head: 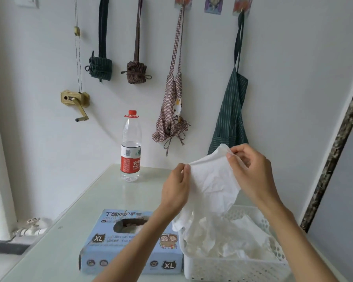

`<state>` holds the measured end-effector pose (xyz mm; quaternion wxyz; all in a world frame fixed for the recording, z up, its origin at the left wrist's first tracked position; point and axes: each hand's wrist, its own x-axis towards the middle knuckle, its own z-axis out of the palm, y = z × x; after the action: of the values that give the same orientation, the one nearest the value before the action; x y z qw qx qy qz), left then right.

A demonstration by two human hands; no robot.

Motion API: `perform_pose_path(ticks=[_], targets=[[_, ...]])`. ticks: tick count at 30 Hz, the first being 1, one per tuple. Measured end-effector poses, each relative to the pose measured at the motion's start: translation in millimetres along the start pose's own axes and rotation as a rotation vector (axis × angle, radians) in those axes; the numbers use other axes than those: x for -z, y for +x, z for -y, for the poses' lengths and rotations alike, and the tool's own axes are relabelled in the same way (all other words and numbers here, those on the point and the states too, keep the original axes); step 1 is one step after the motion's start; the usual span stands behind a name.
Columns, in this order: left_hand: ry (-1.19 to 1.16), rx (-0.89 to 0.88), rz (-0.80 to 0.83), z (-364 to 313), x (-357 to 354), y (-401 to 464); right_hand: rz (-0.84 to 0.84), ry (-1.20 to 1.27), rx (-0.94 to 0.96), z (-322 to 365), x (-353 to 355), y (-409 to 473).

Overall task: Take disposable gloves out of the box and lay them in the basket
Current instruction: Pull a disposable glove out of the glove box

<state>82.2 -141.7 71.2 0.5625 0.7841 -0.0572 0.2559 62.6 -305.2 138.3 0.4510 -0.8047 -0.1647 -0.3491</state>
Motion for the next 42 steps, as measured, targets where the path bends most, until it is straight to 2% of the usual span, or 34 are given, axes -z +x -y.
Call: perform_pose_path(ticks=[2,6,10,13,15,17,19,22,26,30,32,36,38,40,42], targets=[[0.089,-0.057,-0.067,-0.9,-7.6,-6.4,-0.061,-0.014,0.052,-2.7,3.6,-9.5],[0.215,-0.278,-0.147,-20.6,2.2,-14.4,-0.154,0.086,0.149,7.2,18.6,-22.1],[0.350,-0.427,-0.174,-39.3,5.7,-1.4,-0.150,0.186,0.106,-6.0,36.1,-22.8],[0.635,-0.420,-0.031,-23.5,-9.8,19.4,-0.097,0.121,-0.074,-49.3,32.5,-26.8],[0.818,-0.392,0.186,2.1,-32.4,29.9,-0.043,0.006,-0.235,-88.3,24.2,-33.8],[0.929,-0.348,0.381,27.9,-52.4,32.6,0.071,-0.189,-0.371,-123.4,15.6,-42.0],[0.992,-0.313,0.456,47.9,-66.9,31.7,0.223,-0.407,-0.428,-148.4,10.8,-49.6],[1.027,-0.300,0.454,61.2,-78.4,30.4,0.332,-0.634,-0.412,-165.0,11.2,-52.2],[0.912,-0.315,0.387,57.3,-78.5,26.8,0.340,-0.862,-0.286,-168.0,13.6,-49.4],[0.879,-0.431,0.344,48.9,-50.6,13.9,0.402,-0.999,-0.175,-164.1,12.7,-50.7],[0.838,-0.429,0.427,45.6,-31.4,6.0,0.402,-0.988,-0.171,-162.1,16.9,-50.7],[0.794,-0.309,0.768,36.9,-16.0,-8.2,0.272,-0.770,-0.102,-152.6,22.9,-52.9],[0.871,-0.251,0.906,35.2,-20.2,-13.0,0.391,-0.619,-0.058,-140.4,16.9,-57.3],[1.013,-0.226,0.988,36.3,-27.9,-15.9,0.712,-0.551,-0.142,-134.5,8.8,-63.4],[1.129,-0.168,1.048,37.8,-34.5,-21.0,1.049,-0.592,-0.319,-138.2,7.9,-67.2]])
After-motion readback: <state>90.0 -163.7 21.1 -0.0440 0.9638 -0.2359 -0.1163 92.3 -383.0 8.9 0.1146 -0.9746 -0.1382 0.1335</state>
